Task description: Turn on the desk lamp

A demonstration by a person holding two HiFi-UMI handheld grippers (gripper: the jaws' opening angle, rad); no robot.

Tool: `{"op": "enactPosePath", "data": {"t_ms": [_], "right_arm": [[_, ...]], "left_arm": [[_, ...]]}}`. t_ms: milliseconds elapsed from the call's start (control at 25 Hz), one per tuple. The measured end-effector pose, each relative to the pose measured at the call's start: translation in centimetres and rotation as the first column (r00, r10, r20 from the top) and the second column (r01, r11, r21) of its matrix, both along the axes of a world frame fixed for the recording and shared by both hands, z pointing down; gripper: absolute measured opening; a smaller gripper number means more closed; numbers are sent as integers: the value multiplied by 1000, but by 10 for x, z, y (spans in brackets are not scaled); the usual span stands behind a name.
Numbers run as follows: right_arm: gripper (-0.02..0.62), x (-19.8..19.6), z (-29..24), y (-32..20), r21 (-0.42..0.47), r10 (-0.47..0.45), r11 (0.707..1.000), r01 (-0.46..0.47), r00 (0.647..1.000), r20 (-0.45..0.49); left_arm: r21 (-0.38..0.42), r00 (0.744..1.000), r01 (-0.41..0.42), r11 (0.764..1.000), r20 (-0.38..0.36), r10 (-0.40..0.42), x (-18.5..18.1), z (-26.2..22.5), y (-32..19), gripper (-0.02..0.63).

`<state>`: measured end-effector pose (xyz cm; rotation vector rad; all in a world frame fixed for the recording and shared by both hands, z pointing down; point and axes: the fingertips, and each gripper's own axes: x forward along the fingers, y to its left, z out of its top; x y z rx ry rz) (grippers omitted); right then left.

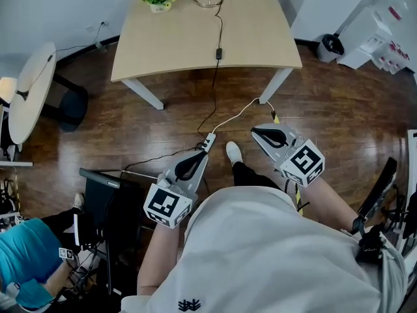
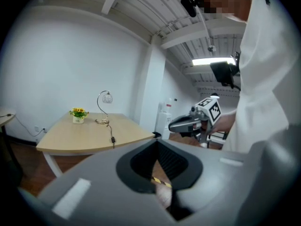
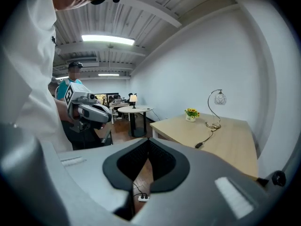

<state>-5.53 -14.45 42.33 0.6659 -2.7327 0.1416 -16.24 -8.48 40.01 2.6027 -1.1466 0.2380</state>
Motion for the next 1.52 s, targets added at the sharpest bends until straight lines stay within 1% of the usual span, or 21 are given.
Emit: {"op": "enactPosePath", "data": {"t_ms": [160, 280, 400, 600, 720, 920, 1080, 1400, 1520], "right_arm": [[4, -3, 9, -56, 3, -40, 999, 40, 999, -29], [4, -6, 19, -101, -1, -81, 997, 81, 995, -59], [4, -12, 32, -145, -1, -124, 992, 124, 988, -93], [3, -28, 63, -205, -16, -191, 982, 191, 971, -142], [4, -37, 81, -238, -20, -216, 976, 216, 961, -174], [3, -60, 122, -285, -26, -277, 960, 280, 926, -257], [3, -73, 160, -313, -40, -317, 946, 322, 890, -329], [3, -94, 206, -355, -55, -360, 925, 376, 822, -440], [3, -99, 223, -369, -75, -365, 924, 375, 809, -461]], "left_arm": [[16, 999, 38, 999, 2, -38, -2, -1, -36, 18], [-6, 996, 90, 996, 7, -90, -3, -9, -66, 18], [-18, 992, 125, 992, 13, -125, -5, -9, -92, 18], [-19, 983, 184, 983, 29, -184, -12, -2, -120, 18], [-18, 974, 224, 974, 37, -223, -19, 0, -136, 18], [-41, 948, 317, 947, 38, -316, -35, -2, -156, 18], [-67, 923, 384, 921, 49, -381, -45, -1, -162, 18], [-109, 886, 464, 879, 80, -457, -55, 4, -167, 18], [-118, 875, 483, 868, 90, -475, -59, 7, -168, 18]]}}
